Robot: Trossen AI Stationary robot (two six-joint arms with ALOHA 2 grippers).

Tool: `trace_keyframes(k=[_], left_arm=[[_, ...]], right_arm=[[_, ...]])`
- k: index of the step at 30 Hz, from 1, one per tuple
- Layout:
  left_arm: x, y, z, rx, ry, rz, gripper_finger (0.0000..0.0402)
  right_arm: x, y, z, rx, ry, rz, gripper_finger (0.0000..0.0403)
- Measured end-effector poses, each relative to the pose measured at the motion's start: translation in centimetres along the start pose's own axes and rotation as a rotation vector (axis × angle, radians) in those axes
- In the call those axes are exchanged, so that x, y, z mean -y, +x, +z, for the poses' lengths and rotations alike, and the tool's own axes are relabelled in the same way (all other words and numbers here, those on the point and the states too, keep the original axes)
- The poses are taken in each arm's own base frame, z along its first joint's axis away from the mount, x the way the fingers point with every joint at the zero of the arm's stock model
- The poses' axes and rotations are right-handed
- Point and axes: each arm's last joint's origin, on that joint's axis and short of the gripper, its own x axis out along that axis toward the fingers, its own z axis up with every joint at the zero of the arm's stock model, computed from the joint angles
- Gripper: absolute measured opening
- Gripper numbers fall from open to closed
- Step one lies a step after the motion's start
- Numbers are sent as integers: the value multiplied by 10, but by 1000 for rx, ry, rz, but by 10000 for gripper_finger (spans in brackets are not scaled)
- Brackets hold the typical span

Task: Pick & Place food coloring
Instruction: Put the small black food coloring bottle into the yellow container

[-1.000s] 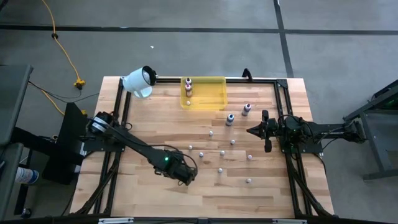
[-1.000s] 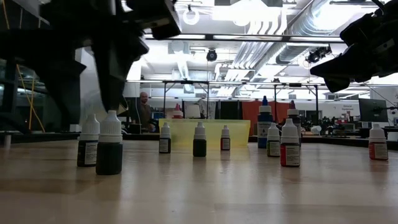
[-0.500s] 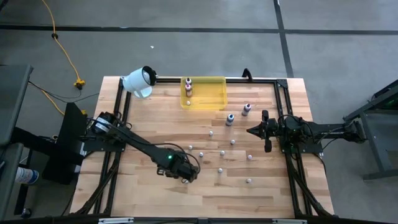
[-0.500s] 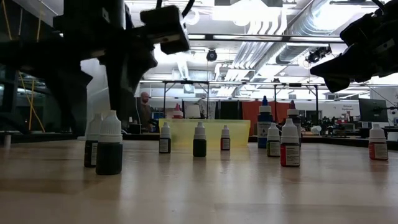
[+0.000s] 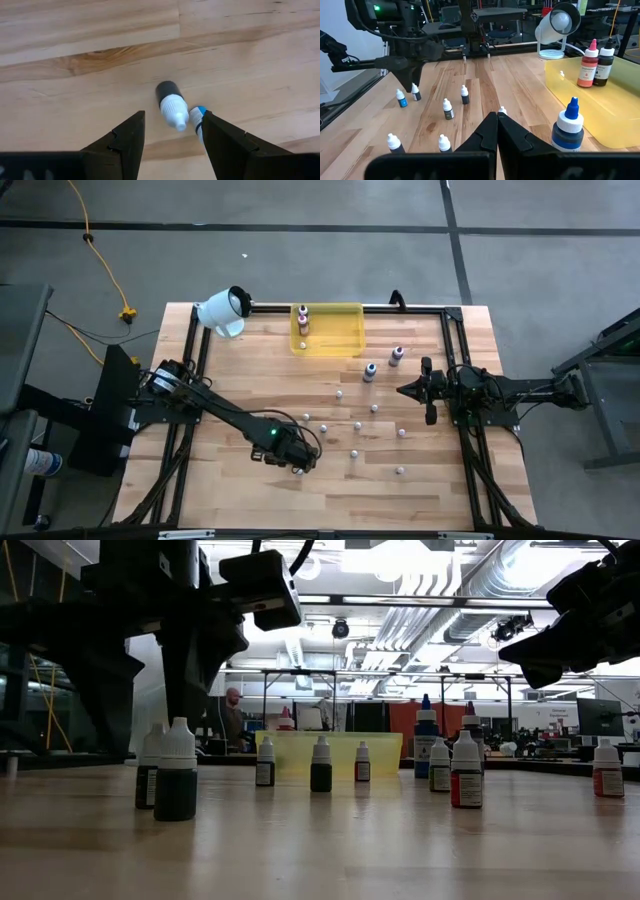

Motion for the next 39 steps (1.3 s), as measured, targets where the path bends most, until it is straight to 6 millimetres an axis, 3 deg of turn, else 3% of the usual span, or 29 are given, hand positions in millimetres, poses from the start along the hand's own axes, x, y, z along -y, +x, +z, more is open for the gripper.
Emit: trace_keyframes(k=[23, 39], left_arm=[[-1, 3, 1, 8, 17, 13, 183], [0, 3, 1, 20, 29, 5, 52]], right_arm=[[0, 0, 0, 0, 0, 0, 0], [0, 0, 0, 0, 0, 0, 0]])
